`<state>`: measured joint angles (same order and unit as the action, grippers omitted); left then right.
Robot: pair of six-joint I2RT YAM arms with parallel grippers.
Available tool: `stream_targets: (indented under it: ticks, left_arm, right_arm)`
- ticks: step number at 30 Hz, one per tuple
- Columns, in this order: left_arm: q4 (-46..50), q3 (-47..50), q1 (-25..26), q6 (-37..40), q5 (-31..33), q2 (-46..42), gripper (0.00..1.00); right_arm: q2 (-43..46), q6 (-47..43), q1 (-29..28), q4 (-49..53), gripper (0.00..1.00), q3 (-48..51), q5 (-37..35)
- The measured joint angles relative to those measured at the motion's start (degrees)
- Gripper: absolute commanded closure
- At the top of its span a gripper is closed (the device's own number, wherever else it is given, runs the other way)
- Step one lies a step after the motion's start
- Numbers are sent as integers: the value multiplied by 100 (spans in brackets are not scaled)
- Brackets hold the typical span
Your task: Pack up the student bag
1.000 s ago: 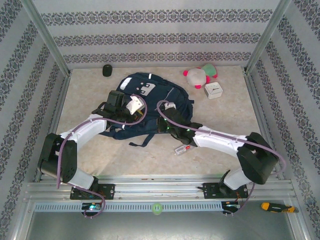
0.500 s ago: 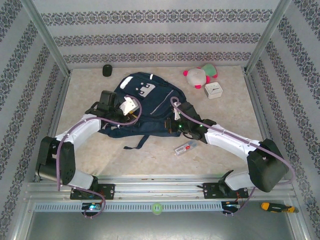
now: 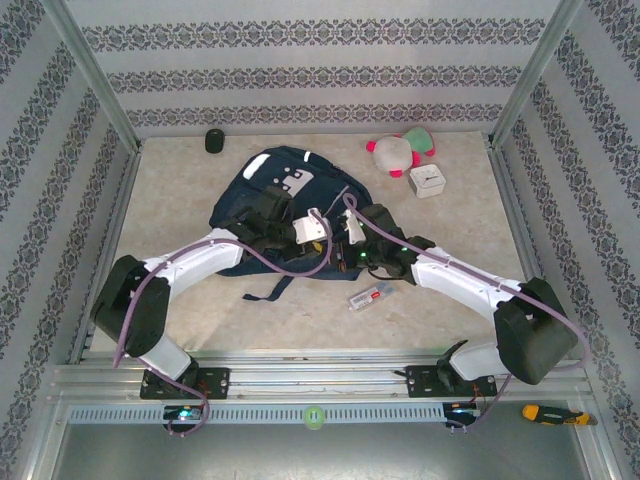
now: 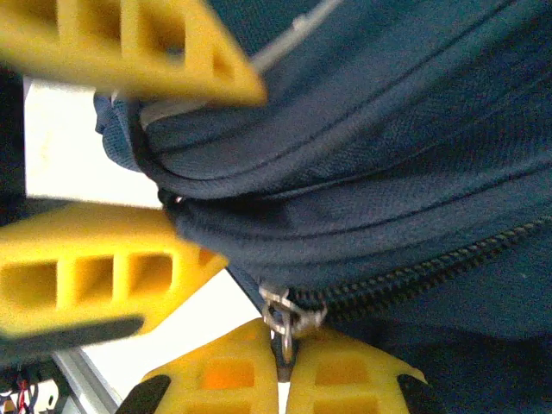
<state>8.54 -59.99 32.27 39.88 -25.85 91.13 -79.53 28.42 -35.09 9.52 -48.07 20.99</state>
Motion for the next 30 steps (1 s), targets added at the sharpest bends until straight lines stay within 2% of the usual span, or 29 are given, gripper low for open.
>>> stream_targets:
  ticks: [2,8,17,18,19,20,23,26,30]
  left_arm:
    - [-26,46,-50,192,-61,-11,100]
    - [120,334,-610,772,-673,-278,100]
    - [772,577,-1043,1478,-1043,-743,100]
    - [863,577,-1093,1530,-1038,-785,97]
    - [957,577,-1150,1569,-1045,-820,85]
    - [1025,577,-1185,1580,-1045,-846,68]
    - [1276,588,-1281,1475,-999,-960,36]
    - [1303,586,-1161,992,-831,-1084,20]
    - [916,586,-284,295,-249,-1080,17]
  right_arm:
    - [98,-22,208,155,100,-4,170]
    - [557,-188,761,415,100,-92,573]
    - [238,-483,1008,538,100,-179,1067]
    - [199,-494,1016,533,100,-179,1088]
    - [168,-516,1021,527,100,-179,1128]
    - [157,-544,1012,525,100,-179,1156]
    - [157,-616,881,487,100,-179,1161]
    - [157,-636,739,483,100,-179,1115]
    - [157,-638,680,450,100,-179,1078]
